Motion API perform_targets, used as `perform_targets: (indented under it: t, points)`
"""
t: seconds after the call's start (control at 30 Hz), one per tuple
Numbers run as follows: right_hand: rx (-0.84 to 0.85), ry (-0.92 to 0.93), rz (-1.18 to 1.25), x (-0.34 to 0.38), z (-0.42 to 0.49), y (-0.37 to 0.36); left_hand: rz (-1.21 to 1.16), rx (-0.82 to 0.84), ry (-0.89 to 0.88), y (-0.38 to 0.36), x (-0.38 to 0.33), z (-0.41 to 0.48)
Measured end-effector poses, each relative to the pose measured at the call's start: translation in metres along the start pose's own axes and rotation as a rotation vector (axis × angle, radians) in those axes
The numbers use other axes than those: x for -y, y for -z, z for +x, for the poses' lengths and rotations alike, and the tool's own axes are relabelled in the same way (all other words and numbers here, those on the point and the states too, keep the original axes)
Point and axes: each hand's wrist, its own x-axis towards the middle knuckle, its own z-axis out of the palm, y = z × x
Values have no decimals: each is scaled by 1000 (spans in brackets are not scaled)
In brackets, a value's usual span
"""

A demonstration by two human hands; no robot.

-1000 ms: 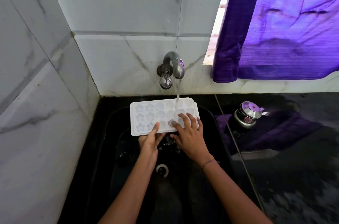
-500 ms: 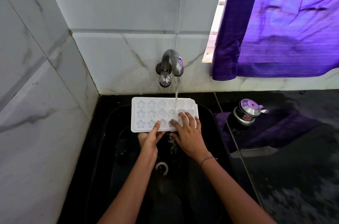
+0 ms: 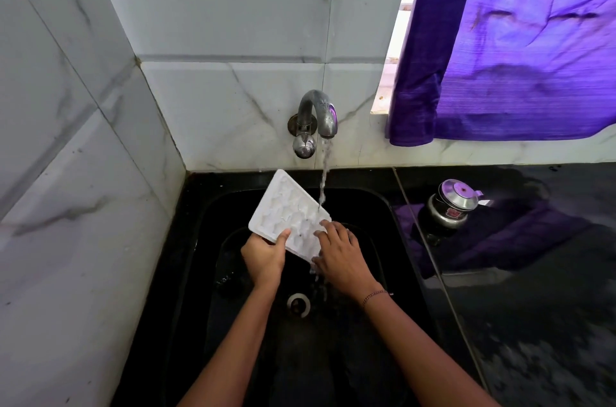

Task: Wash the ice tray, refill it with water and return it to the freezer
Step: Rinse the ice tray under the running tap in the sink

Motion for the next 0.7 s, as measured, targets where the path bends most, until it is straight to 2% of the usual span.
perform_targets:
  t: [0.17,0.27,0.37,0.5,0.7]
  points:
    - [-23,-54,187,-1,4,4,149,13,-152,9,3,-1]
    - [14,-166,432,-2,8,8,218,8,-197,16,1,-2]
    - [75,-289,699,-3,11,13,216,24,-168,21,0,0]
    - [176,-400,876,-6,9,13,155,114,-127,23,1,4]
    - [128,-456,1073,-4,-3,12,-81,172,69,20,1,12]
